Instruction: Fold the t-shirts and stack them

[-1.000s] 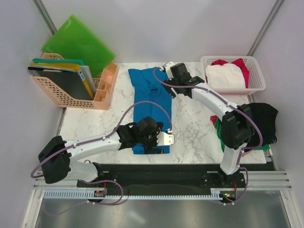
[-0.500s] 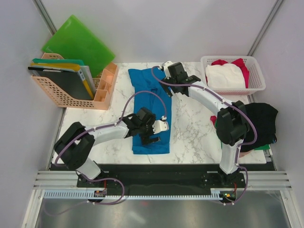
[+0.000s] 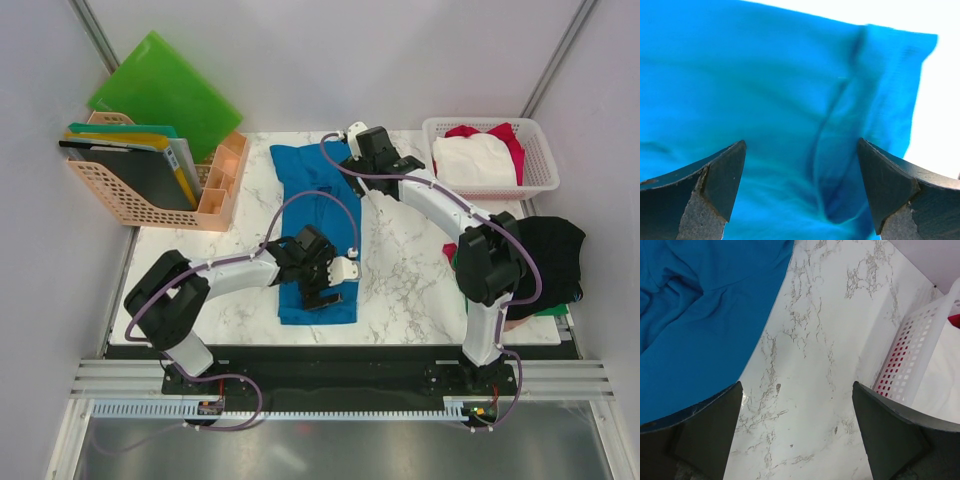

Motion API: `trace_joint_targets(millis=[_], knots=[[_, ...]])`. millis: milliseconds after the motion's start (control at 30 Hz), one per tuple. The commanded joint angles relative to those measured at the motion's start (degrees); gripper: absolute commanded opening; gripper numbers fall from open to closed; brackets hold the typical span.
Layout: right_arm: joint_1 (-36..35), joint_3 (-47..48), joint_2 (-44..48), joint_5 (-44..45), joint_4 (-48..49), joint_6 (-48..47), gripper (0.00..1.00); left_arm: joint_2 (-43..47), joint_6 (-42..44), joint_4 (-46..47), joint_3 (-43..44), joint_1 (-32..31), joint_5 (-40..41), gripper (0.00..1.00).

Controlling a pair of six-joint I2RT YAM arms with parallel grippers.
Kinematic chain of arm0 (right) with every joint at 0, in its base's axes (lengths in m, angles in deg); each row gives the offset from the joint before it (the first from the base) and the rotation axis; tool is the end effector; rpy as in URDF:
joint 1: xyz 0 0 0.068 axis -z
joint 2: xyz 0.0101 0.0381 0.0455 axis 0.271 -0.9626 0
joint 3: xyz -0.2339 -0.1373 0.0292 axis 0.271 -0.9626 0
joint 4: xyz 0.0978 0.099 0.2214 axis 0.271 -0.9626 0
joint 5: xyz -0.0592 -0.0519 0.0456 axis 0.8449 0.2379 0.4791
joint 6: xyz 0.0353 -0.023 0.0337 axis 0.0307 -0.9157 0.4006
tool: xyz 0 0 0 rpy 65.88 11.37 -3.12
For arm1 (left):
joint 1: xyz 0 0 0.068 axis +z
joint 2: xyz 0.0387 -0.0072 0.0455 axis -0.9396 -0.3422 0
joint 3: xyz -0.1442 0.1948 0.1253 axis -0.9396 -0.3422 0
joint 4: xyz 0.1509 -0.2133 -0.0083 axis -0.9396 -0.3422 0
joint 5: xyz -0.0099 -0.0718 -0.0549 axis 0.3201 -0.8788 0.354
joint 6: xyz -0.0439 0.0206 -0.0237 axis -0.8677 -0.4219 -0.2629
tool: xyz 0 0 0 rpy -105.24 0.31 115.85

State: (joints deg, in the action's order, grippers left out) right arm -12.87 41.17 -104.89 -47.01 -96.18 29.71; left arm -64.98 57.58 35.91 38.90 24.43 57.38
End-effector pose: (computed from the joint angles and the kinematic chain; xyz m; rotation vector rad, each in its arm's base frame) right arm 0.3991 0.2065 0.2776 -0.6928 2.1564 -0.1840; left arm 0.2120 -0.2305 0.1656 1.7822 1.8974 -0.4282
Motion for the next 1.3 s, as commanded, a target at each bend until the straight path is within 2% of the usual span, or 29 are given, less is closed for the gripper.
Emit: trace_joint_targets(millis=[0,200,333,367,467,600,633,667,767,800,833,867,967,1067,1133,1233,1267], knots=[[0.47,2.71,1.46,1.31,2.38,0.35,0.98,0.15,2.47,-4.77,0.53,-1.72,-4.27,1.0],[0.47,0.0,3.66,-0.98,2.56,0.62,0.98,1.21,1.94,-7.77,-2.02,-5.05,-5.86,1.0],[0.48,-3.0,5.24,-7.38,2.56,0.09,0.98,3.75,0.45,-5.68,-4.04,-6.73,-3.75,1.0],[0.47,-3.09,5.07,-11.4,2.04,-0.69,0.98,4.63,0.18,-4.53,-5.18,-6.73,-1.74,1.0],[0.39,0.58,2.19,-15.03,-1.56,-1.93,0.98,10.51,-0.08,1.09,-7.55,-6.73,4.76,1.0],[0.39,2.8,0.15,-15.66,-2.01,-1.49,0.98,18.51,2.02,4.52,-9.49,-6.56,13.29,1.0],[0.47,2.71,0.15,-15.75,-1.32,-1.32,0.98,22.96,3.07,5.84,-10.54,-6.65,18.0,1.0],[0.47,2.62,0.15,-15.75,-1.05,-1.23,0.98,24.75,4.91,9.77,-12.81,-6.65,20.66,1.0],[0.39,2.8,-0.11,-15.75,0.36,-0.27,0.98,28.27,9.12,13.65,-15.98,-6.21,29.89,1.0],[0.39,3.32,-0.55,-17.4,0.62,0.09,0.98,28.8,10.36,20.11,-17.39,-5.51,31.74,1.0],[0.3,4.11,-1.34,-17.42,0.54,0.09,0.98,29.94,11.68,22.79,-20.01,-4.63,33.33,1.0],[0.21,6.29,-3.78,-17.33,0.19,0.0,0.98,30.65,11.61,25.25,-20.65,-2.19,33.0,1.0],[0.21,12.0,-9.14,-18.47,-2.36,-0.52,0.98,32.32,9.94,24.14,-20.39,0.73,30.89,1.0],[0.21,17.53,-14.24,-21.45,-2.89,-0.09,0.98,32.5,11.16,24.3,-21.26,1.35,32.11,1.0],[0.12,22.02,-17.68,-23.73,-4.11,0.09,0.98,32.94,12.92,30.06,-23.54,2.58,34.56,1.0],[-0.05,34.48,-27.33,-24.97,-5.52,1.84,0.98,35.13,15.65,36.33,-25.83,8.19,36.15,1.0],[0.03,36.09,-28.93,-25.06,-5.53,2.46,0.98,35.66,15.74,37.22,-26.1,9.16,36.59,1.0]])
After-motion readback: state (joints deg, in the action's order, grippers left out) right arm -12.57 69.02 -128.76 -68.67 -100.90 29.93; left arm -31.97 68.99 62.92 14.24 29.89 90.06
